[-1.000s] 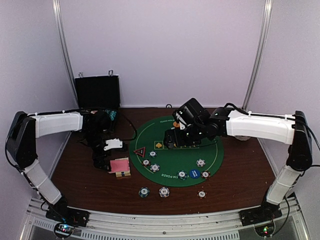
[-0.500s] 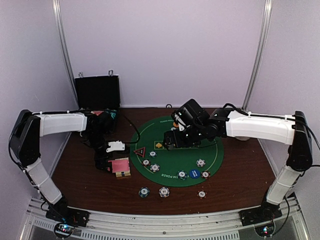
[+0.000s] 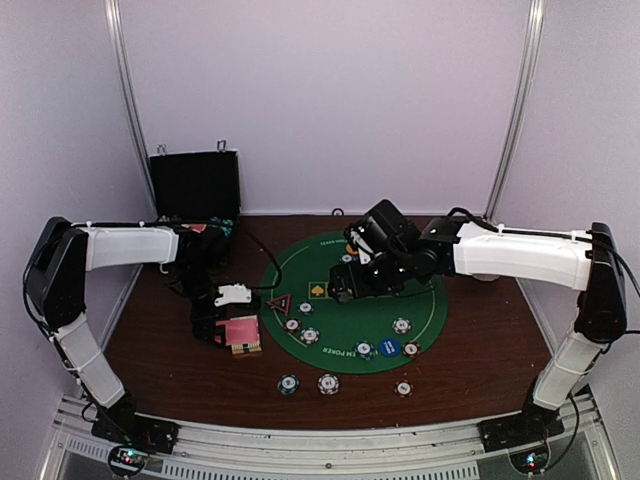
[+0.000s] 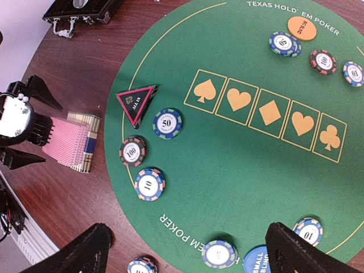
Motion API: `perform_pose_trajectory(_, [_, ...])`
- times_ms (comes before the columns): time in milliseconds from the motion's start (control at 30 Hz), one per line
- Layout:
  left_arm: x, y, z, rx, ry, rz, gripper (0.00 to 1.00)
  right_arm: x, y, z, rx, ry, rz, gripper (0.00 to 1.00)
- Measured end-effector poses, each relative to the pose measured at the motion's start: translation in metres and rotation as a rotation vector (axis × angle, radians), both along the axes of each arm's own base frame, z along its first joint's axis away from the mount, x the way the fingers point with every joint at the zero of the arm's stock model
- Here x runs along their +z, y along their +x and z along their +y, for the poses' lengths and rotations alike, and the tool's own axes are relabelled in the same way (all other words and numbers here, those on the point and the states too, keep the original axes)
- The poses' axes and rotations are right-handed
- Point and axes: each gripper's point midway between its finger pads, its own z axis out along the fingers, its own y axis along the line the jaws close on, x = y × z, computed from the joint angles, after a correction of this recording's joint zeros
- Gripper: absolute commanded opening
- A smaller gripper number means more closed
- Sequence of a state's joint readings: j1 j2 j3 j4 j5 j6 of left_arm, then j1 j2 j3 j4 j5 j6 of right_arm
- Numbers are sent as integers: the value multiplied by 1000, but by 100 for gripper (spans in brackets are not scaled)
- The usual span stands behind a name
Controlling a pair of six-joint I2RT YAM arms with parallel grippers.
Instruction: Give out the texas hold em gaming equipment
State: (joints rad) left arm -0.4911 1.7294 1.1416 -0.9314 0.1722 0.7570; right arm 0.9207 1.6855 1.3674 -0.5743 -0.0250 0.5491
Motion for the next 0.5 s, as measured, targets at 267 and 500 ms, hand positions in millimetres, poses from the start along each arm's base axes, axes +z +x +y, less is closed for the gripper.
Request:
perform_pose_trajectory(267, [-3,3,-2,3,-2,-7,97,2,-1,-1,0,1,-1,99])
perform_pose_trajectory(500, [-6,1,-3,-3,5,1,98,1,-1,-2,0,-1,1,99])
